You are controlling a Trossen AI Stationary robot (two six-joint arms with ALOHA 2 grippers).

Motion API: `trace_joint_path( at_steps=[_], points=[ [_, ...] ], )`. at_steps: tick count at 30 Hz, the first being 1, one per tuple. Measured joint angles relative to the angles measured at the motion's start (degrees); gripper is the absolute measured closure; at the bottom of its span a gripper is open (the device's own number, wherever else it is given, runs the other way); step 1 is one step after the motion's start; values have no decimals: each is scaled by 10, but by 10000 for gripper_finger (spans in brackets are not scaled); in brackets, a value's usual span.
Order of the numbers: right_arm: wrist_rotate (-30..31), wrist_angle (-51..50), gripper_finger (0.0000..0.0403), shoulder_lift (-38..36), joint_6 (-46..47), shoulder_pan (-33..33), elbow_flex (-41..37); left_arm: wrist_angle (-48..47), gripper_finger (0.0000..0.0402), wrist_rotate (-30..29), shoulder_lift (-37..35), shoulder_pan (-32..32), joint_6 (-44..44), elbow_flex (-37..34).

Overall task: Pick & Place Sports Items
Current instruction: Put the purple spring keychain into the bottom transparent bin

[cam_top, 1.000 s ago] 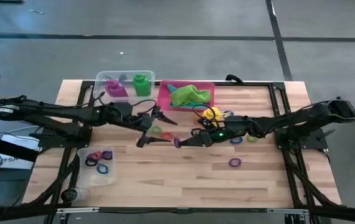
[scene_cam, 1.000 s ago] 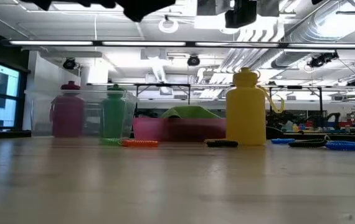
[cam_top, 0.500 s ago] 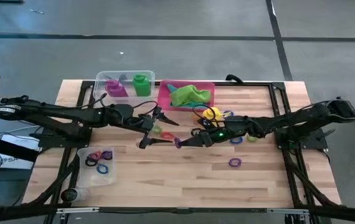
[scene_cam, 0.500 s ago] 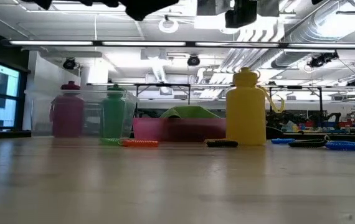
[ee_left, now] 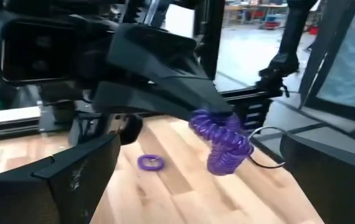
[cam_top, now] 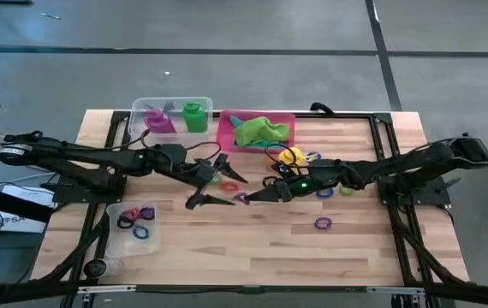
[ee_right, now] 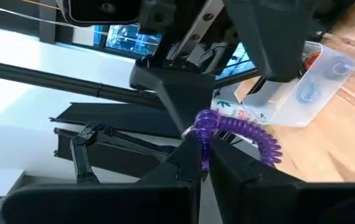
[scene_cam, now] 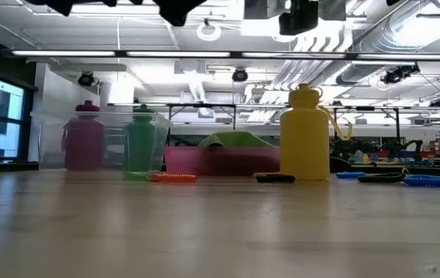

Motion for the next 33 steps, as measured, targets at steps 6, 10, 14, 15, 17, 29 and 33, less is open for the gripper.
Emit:
trace_joint_path(
  at_steps=[6, 10, 14, 15, 17, 29, 33],
  points=[
    [2, 0, 403, 0, 0, 0, 0, -1, 42, 7, 0, 0, -6, 0],
    [0, 0, 403, 0, 1, 0, 0, -25, 42, 26, 0, 4, -7, 0],
    [-1, 0, 403, 0, 1, 0, 0, -67, 42, -30, -4, 11, 31, 0],
    [-1, 0, 403, 0, 1, 0, 0, -73, 42, -51, -4, 12, 39, 0],
    [-1, 0, 403, 0, 1, 0, 0, -75, 42, -84, -4, 12, 56, 0],
    [-2, 0, 403, 0, 2, 0, 0, -73, 42, -24, -4, 10, 15, 0],
    [-2, 0, 403, 0, 2, 0, 0, -64, 42, -20, -4, 3, 13, 0]
  ],
)
